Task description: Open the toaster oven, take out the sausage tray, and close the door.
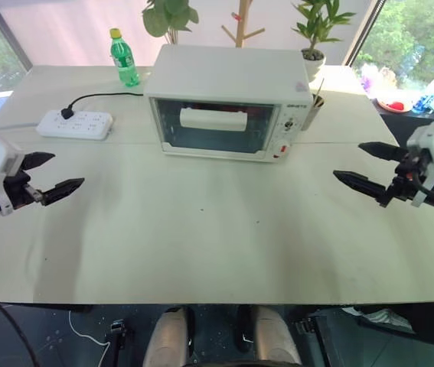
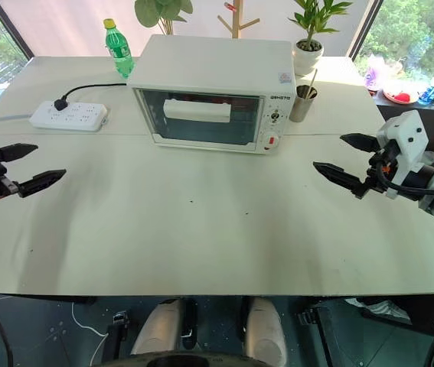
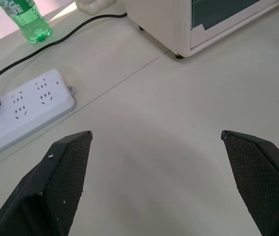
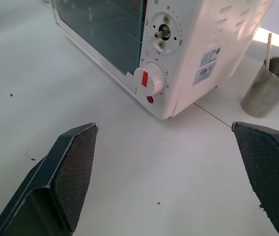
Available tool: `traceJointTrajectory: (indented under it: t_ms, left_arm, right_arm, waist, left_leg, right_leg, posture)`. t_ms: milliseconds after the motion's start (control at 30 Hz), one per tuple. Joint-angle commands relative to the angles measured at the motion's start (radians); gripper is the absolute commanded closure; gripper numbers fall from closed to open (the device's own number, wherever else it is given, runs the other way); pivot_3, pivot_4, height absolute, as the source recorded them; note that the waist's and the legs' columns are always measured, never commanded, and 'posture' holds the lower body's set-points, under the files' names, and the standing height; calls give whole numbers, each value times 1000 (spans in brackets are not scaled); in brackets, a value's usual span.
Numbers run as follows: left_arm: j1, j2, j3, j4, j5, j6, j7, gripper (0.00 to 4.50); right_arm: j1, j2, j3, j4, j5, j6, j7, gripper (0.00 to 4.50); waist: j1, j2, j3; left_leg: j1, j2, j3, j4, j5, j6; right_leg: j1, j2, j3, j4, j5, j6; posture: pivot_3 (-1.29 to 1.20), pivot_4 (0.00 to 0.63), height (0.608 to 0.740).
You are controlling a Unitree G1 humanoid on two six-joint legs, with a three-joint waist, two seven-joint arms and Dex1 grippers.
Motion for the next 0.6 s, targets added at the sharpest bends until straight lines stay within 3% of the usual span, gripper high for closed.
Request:
traceJointTrajectory:
  t_ms: [33, 600]
  left_arm:
    - [12, 3, 37, -38, 0, -17, 9, 48]
    - [-37, -11, 37, -94, -93, 96, 46, 48]
  right_arm:
    - [-17, -3, -18, -14, 1, -15, -1, 0]
    - [-21, 7, -15, -42, 35, 37, -8, 0]
  waist:
    - [0, 0, 0]
    - [0, 0, 0]
  left_leg:
    - [0, 0, 0, 0, 0, 0]
    - [0, 0, 0, 0, 0, 0]
  right_leg:
    - [0, 0, 0, 0, 0, 0]
    - [0, 0, 0, 0, 0, 0]
  posture:
    - [0, 150, 717]
    - [0, 150, 717]
